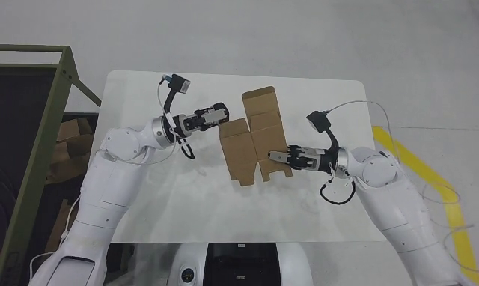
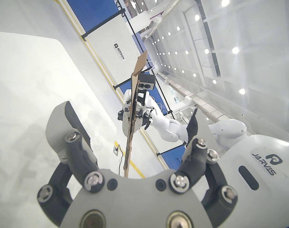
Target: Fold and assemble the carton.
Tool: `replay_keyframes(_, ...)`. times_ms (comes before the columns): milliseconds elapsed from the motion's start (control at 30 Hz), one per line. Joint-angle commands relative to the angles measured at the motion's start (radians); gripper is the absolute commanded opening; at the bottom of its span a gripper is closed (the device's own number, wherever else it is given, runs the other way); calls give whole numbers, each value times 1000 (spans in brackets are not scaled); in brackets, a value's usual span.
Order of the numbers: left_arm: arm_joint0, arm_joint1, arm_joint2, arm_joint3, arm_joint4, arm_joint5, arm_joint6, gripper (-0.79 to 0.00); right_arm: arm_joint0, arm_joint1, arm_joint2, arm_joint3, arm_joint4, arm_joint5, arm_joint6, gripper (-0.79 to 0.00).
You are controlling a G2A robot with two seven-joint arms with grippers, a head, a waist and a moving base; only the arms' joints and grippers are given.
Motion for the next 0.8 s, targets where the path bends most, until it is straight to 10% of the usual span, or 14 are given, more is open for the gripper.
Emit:
replay_keyframes(0,-13,0,8,15,-8,-17,-14,0,4,1,-5,-1,2,2,7,-785)
replay_keyframes(400,-84,-9,71,68,-11,-73,-34,-9,21,2,-35,15,41,-16,38,-785)
replay_keyframes(767,-101,-14,113,84,4,-99,-9,-320,37,3,-62,31,50,-24,37,-785)
